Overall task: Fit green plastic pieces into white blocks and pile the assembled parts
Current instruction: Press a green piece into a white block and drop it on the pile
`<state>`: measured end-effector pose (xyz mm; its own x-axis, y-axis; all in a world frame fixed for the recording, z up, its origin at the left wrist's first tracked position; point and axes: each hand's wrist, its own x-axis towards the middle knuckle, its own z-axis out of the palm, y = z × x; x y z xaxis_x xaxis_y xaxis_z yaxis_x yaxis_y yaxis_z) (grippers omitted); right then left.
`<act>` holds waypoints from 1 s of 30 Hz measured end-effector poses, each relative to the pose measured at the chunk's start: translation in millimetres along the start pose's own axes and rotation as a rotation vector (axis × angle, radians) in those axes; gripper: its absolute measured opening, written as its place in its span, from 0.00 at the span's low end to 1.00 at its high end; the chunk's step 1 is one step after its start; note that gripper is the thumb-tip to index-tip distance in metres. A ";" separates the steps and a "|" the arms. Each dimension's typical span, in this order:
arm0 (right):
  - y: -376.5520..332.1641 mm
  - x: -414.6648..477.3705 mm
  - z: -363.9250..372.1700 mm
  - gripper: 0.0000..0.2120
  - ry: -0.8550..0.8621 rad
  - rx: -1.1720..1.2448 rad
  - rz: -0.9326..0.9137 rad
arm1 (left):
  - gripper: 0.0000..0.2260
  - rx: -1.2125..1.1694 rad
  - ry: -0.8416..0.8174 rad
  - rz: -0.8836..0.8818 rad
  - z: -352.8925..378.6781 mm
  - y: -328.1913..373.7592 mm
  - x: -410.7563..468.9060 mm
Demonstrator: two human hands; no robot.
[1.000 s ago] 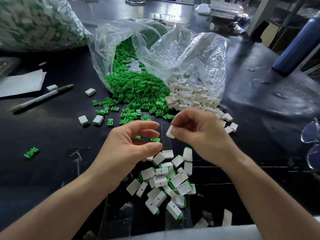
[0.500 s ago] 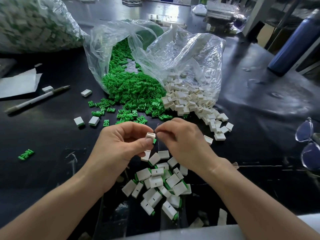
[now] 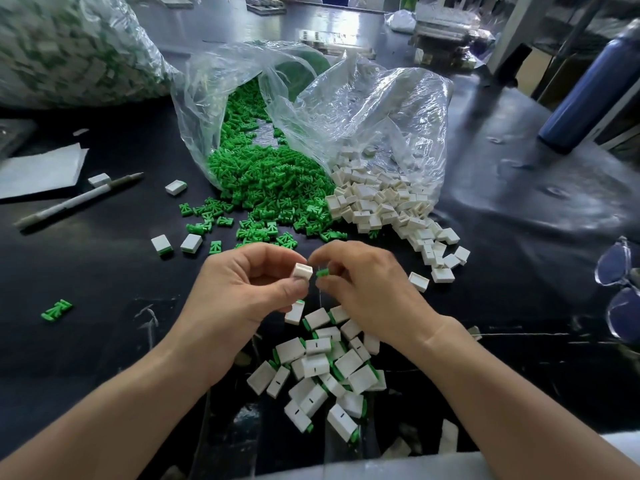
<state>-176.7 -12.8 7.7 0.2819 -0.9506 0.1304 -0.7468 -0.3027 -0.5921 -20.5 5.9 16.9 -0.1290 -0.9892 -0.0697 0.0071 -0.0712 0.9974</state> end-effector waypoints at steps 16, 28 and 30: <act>-7.8 -8.3 -12.8 0.08 0.044 0.678 0.001 | 0.06 -0.021 -0.023 -0.041 3.7 2.2 -1.3; -6.2 -9.6 -9.3 0.13 0.038 0.511 -0.028 | 0.03 0.126 -0.023 0.051 3.1 0.8 -3.6; -7.6 -10.0 -8.6 0.14 0.035 0.490 -0.035 | 0.02 0.136 -0.024 0.058 3.0 0.5 -4.0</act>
<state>-179.1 -1.7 17.8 0.2751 -0.9446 0.1791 -0.3637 -0.2747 -0.8901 -22.9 10.2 17.7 -0.1558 -0.9877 -0.0134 -0.1194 0.0053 0.9928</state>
